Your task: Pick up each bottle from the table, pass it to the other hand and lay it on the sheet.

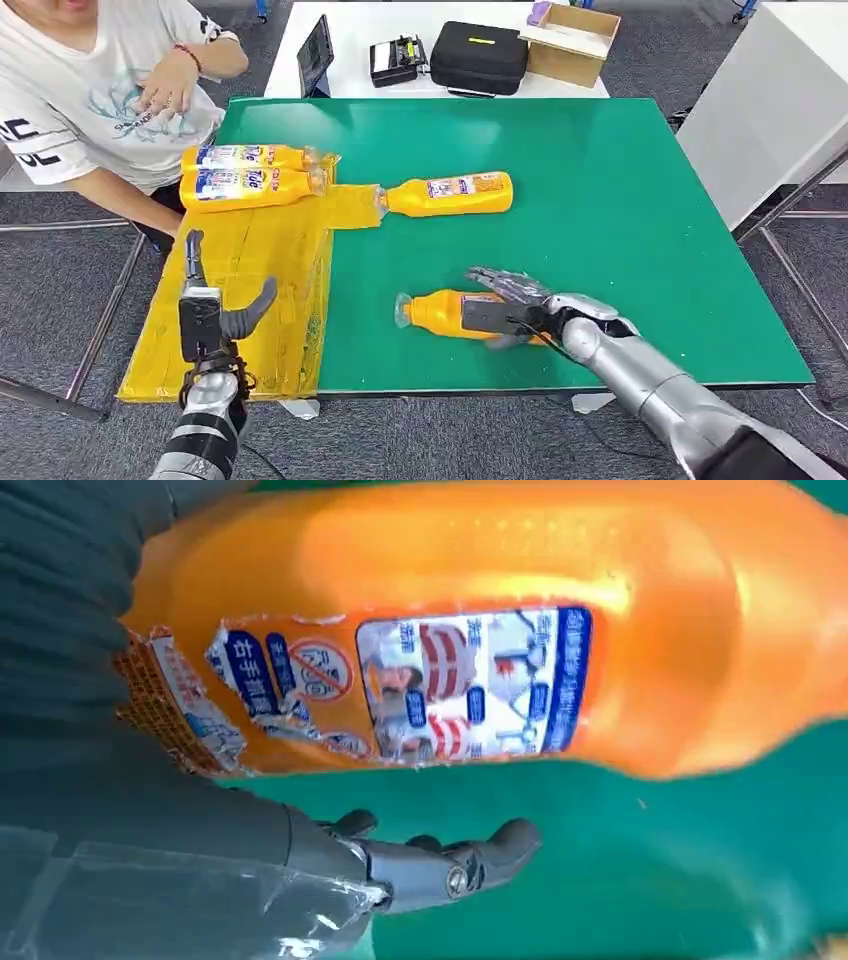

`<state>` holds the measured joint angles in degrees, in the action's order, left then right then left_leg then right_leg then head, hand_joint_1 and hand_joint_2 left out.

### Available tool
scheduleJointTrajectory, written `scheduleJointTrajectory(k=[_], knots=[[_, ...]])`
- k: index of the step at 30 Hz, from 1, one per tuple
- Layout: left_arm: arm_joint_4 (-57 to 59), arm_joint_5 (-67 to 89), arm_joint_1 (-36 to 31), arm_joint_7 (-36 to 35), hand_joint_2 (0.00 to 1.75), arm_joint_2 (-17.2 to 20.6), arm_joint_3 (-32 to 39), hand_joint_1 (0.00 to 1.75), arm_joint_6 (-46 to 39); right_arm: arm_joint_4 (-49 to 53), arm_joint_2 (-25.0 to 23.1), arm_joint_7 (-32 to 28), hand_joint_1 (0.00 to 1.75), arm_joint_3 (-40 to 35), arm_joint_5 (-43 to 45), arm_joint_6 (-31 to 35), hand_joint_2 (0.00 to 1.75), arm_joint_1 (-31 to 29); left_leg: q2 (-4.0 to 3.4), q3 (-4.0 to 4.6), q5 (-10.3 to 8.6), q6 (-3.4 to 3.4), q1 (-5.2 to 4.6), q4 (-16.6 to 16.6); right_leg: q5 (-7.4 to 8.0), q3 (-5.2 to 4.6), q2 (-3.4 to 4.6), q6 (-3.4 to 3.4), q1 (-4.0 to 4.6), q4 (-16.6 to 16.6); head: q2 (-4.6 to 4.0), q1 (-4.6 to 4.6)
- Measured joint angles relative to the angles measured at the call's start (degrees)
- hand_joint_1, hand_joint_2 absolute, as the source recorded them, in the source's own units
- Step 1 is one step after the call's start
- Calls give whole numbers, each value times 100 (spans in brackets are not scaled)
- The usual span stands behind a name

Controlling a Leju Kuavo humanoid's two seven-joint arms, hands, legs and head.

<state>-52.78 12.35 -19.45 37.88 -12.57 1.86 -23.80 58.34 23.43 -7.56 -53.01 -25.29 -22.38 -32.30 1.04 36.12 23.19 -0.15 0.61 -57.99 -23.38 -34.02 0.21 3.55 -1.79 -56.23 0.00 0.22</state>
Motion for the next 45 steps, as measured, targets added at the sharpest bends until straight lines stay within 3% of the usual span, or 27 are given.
scheduleJointTrajectory(k=[15, 16, 17, 18, 19, 22, 35, 39, 41, 43, 45], knots=[[175, -194, -42, -17, 175, -33, -4, 0, 109, 72, 350, 280, 0, -891, 323, -257, 175, -544, 2, 21, 0, 0, 0, 0, -1, -20, -1, 1, 3, -2, 0, 2], [183, -227, -49, -13, 175, -41, -4, 0, 118, 74, 371, 304, 5, -946, 341, -275, 175, -588, 2, 22, 0, 0, 0, 0, -1, -20, -1, 1, 3, -2, 0, 2], [197, -240, -57, -9, 175, -50, -2, 0, 118, 74, 387, 328, 40, -1008, 372, -299, 175, -637, 2, 22, 0, 0, 0, 0, -1, -20, -1, 1, 2, -2, 0, 2], [207, -256, -64, 2, 175, -55, -2, 0, 122, 74, 404, 349, 133, -1075, 382, -339, 175, -675, 3, 22, 0, 0, 0, 0, -1, -20, -1, 1, 2, -2, 0, 2], [216, -279, -71, 15, 175, -65, -2, 0, 129, 74, 419, 367, 161, -1138, 387, -367, 175, -706, 3, 22, 0, 0, 0, 0, -1, -20, -1, 1, 2, -1, 0, 0], [253, -299, -91, 42, 175, -83, 0, 0, 188, 74, 457, 393, 175, -1313, 419, -428, 175, -768, 4, 22, 0, 0, 0, 0, -1, -20, -1, 1, 3, -2, 0, 2], [391, -337, -159, 109, 175, -162, -4, 0, 223, 337, 782, 404, 175, -1759, 750, -511, 175, -937, 6, 23, 0, 0, 0, -1, -1, -21, -1, 1, 3, -2, 0, 2], [396, -347, -154, 120, 175, -164, -2, 0, 223, 376, 782, 290, 175, -1746, 763, 467, 175, -781, 10, 24, 0, 0, 0, 0, -1, -21, -3, 1, 4, -3, 0, 2], [355, -350, -101, 101, 175, -164, 2, 0, 240, 417, 519, 58, 175, -1388, 515, 1911, 175, -369, 17, 26, 0, 1, 9, 1, -3, -8, -14, 1, 15, -4, 0, 0], [140, -352, 71, 3, 175, -162, 18, 0, 292, 553, -25, -147, 175, -520, -214, 3581, 175, 323, 9, 28, 9, 10, 18, 1, -3, -22, -9, -1, 25, -4, 0, -2], [-55, -326, 204, -109, 175, -177, 26, 0, 372, 803, -517, 42, 175, 128, -821, 4252, 175, 829, 11, 31, 10, 11, 21, 2, -10, -34, -11, -6, 27, -6, 0, 13]])
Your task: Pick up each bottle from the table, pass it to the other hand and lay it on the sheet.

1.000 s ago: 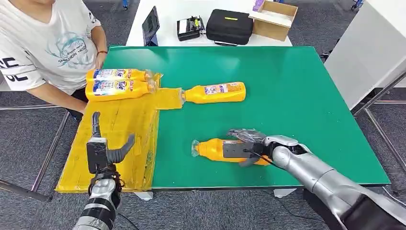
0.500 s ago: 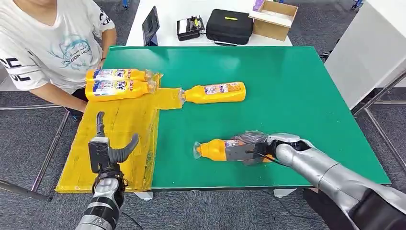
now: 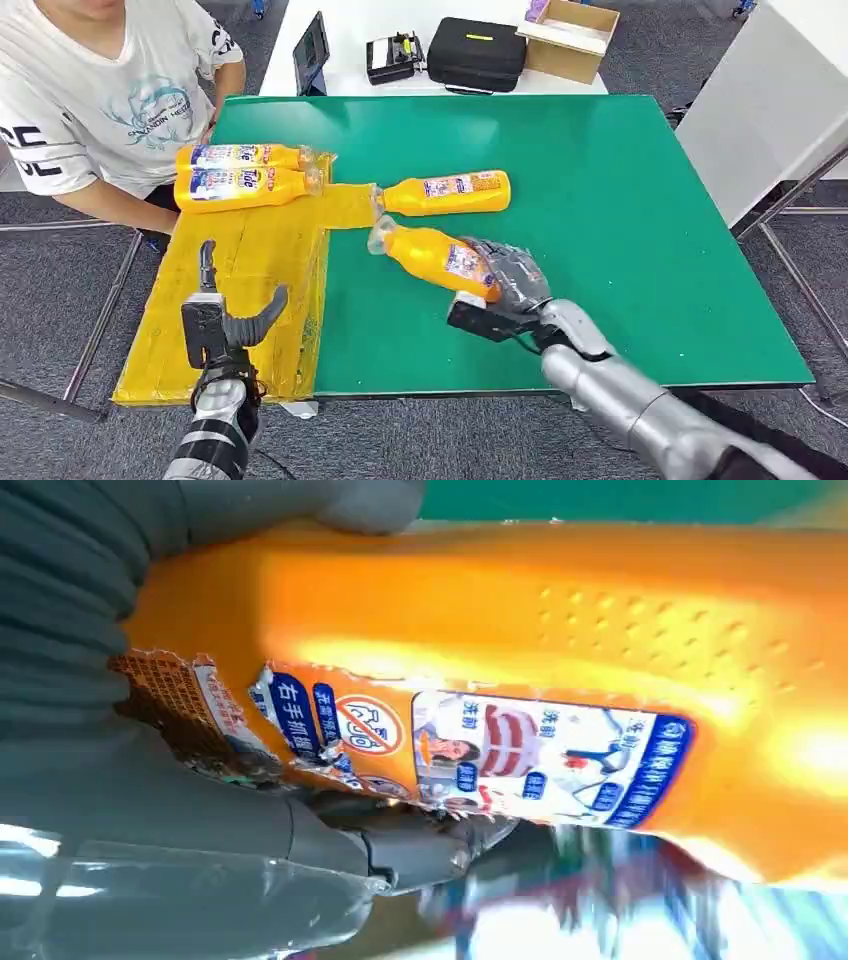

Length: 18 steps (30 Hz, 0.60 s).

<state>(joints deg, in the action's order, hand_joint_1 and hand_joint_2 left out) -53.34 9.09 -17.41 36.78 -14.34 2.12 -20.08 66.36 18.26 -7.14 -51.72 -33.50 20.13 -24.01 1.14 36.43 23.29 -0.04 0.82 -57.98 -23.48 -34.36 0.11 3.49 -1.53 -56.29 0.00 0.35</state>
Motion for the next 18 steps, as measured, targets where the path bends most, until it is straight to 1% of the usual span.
scheduleJointTrajectory(k=[1, 3, 4, 5, 6, 9, 12, 13, 18], knots=[[-111, 28, 61, -35, 175, -4, 2, 0, 31, 144, -201, 61, 175, 271, -216, -123, 175, 176, 5, 2, -1, 2, 3, 0, -4, -1, -7, -5, 3, 0, 0, -9], [-225, 72, 139, -76, 175, -11, 24, 0, 57, 316, -493, 43, 175, 795, -425, -745, 175, 443, 12, 9, -2, 2, 4, 2, -5, -1, -17, -6, 3, -1, 0, -7], [-266, 89, 163, -85, 175, -13, 35, 0, 59, 377, -613, 22, 175, 1025, -469, -859, 175, 554, 11, 11, -2, 2, 4, 3, -5, 0, -17, -6, 3, -1, 0, -9], [-307, 92, 187, -85, 175, -13, 42, 0, 69, 438, -711, -54, 175, 1213, -521, -816, 175, 650, 11, 13, -2, 1, 4, 3, -5, -1, -16, -6, 0, -1, 0, -9], [-341, 90, 207, -85, 175, -13, 50, 0, 98, 496, -824, -176, 175, 1368, -585, -660, 175, 732, 10, 14, -3, 0, 3, 3, -4, -1, -16, -6, -3, -2, 0, -7], [-575, -40, 355, -153, 175, -35, 68, 0, 302, 922, -1283, -659, 175, 2074, -679, 436, 175, 1044, 7, 14, -3, -1, -4, 2, -3, -3, -15, -4, -11, 1, 0, -11], [-923, -319, 514, -366, 175, -89, 16, 0, 648, 1489, -1760, -968, 175, 2721, -703, 1188, 175, 1285, 8, 14, -3, -1, -10, 1, -2, -7, -15, -4, -16, 2, 0, -9], [-1039, -428, 565, -449, 175, -92, -39, 0, 799, 1640, -1872, -1071, 175, 2885, -638, 1327, 175, 1369, 11, 14, -3, -1, -10, 1, -3, -8, -17, -4, -16, 2, 0, -11], [-1436, -814, 729, -667, 175, -114, -300, 0, 1279, 2023, -2229, -1415, 175, 3420, -331, 1368, 175, 1678, 4, 14, -1, -1, -13, 2, -2, -11, -9, -4, -16, 2, 0, -9]])
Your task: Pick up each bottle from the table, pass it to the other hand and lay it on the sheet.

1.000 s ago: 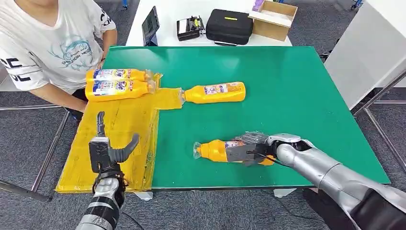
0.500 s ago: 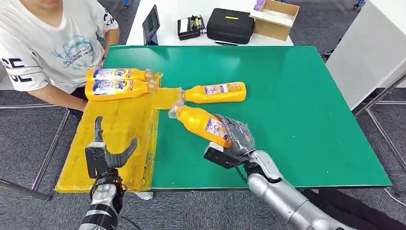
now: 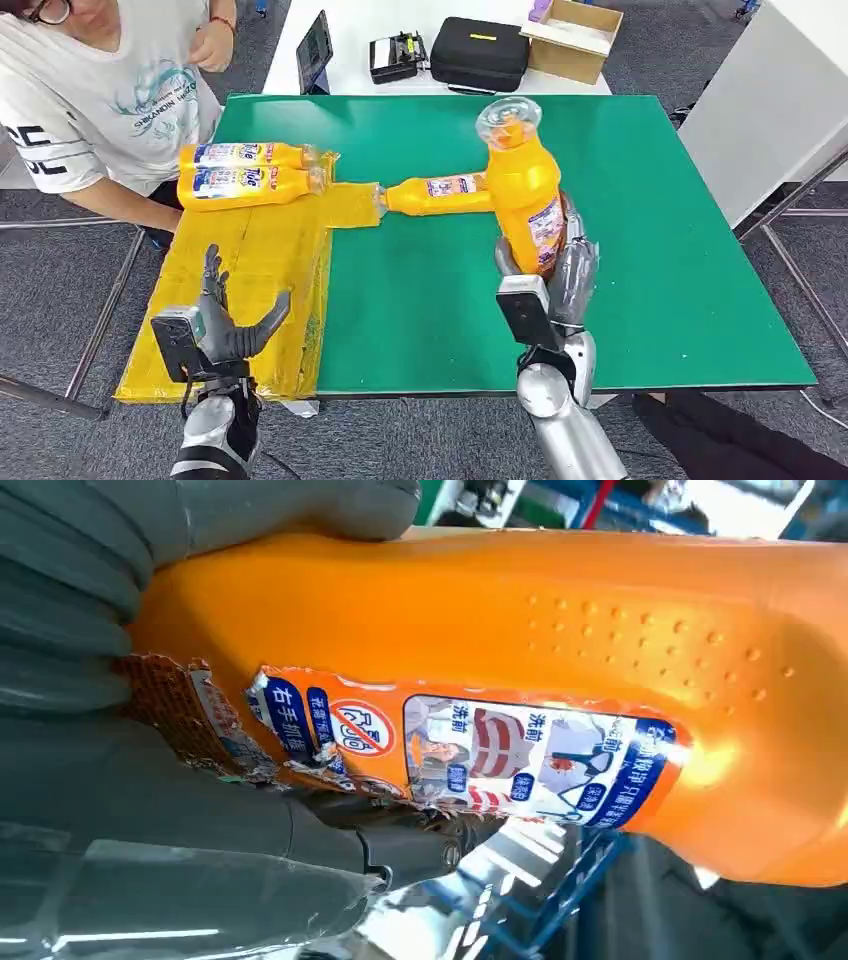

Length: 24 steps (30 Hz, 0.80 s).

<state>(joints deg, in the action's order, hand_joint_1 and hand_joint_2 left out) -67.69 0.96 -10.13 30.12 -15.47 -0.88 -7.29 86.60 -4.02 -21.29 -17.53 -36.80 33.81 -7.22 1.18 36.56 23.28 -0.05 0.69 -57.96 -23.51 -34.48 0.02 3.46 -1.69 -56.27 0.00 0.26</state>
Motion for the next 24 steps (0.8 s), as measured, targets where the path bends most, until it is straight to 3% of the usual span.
scheduleJointTrajectory(k=[8, 17, 24], knots=[[-367, -1483, 207, -647, 175, 182, -664, 0, 2309, -395, -242, -996, 175, 190, 170, -413, 175, 259, 0, 0, 0, 0, 1, 1, 0, 1, 0, 0, 1, -1, 0, 0], [-188, -2292, 226, -837, 175, 463, -1204, 0, 3409, -1285, -535, -1449, 175, -18, 314, -883, 175, 380, -1, 2, 0, 1, 2, 2, -1, -2, 0, -1, 1, -1, 0, 0], [75, -2572, 170, -913, 175, 634, -1554, 0, 3744, -2062, -756, -1604, 175, -431, 181, -960, 175, 372, -1, 2, 0, 0, 2, 2, -2, -2, -1, -1, 1, -1, 0, 0]])
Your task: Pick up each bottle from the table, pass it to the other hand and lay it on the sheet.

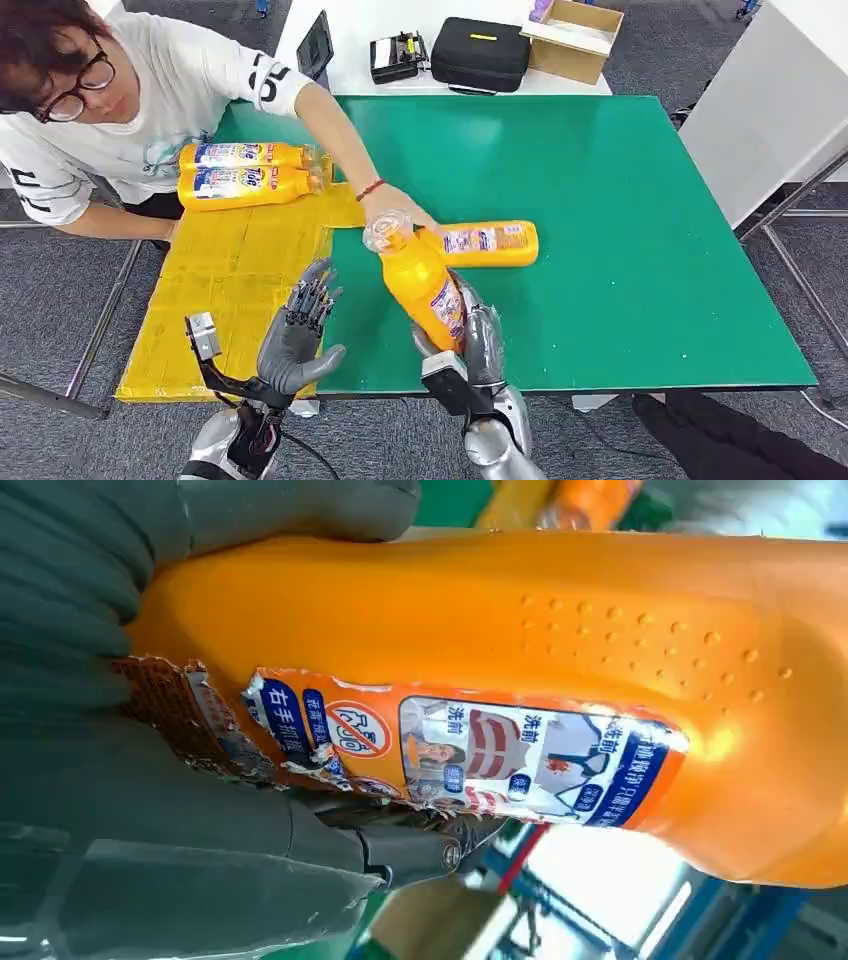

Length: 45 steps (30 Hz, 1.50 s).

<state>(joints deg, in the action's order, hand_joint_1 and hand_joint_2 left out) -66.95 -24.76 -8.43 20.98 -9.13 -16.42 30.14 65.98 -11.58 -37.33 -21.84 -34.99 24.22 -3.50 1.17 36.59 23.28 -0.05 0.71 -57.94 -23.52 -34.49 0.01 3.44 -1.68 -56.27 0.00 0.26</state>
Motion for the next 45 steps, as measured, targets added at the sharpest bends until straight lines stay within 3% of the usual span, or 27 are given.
scheduleJointTrajectory(k=[20, 39, 40, 41, 42, 45], knots=[[455, 184, -189, 87, 175, 328, -588, 0, 161, -1080, -302, -65, 175, -691, -52, -194, 175, -358, -1, -1, 0, 0, 1, 0, 0, -2, 1, 0, 1, 0, 0, 0], [712, -286, -277, 74, 175, 341, -455, 0, -27, -2235, -520, 103, 175, -1608, -184, -621, 175, -863, -13, -4, -1, 1, 2, 0, 2, -7, 5, -2, 2, 0, 0, 2], [712, -295, -277, 79, 175, 341, -422, 7, -9, -2303, -535, 107, 175, -1639, -184, -625, 175, -903, -22, -5, -1, 1, 3, 0, 2, -8, 6, -2, 2, -1, 0, 2], [712, -308, -275, 83, 175, 341, -398, 162, 2, -2347, -542, 109, 175, -1669, -177, -627, 175, -933, -23, -7, -1, 1, 3, 0, 2, -7, 6, -2, 2, 0, 0, 2], [708, -332, -268, 94, 175, 341, -382, 175, 9, -2382, -544, 109, 175, -1696, -168, -634, 175, -960, -23, -7, -1, 1, 3, 0, 2, -7, 6, -2, 2, 0, 0, 2], [658, -380, -231, 96, 175, 339, -314, 175, 24, -2465, -555, 112, 175, -1733, -168, -649, 175, -1021, -25, -8, -1, 1, 2, 0, 2, -8, 7, -2, 2, 0, 0, 0]])
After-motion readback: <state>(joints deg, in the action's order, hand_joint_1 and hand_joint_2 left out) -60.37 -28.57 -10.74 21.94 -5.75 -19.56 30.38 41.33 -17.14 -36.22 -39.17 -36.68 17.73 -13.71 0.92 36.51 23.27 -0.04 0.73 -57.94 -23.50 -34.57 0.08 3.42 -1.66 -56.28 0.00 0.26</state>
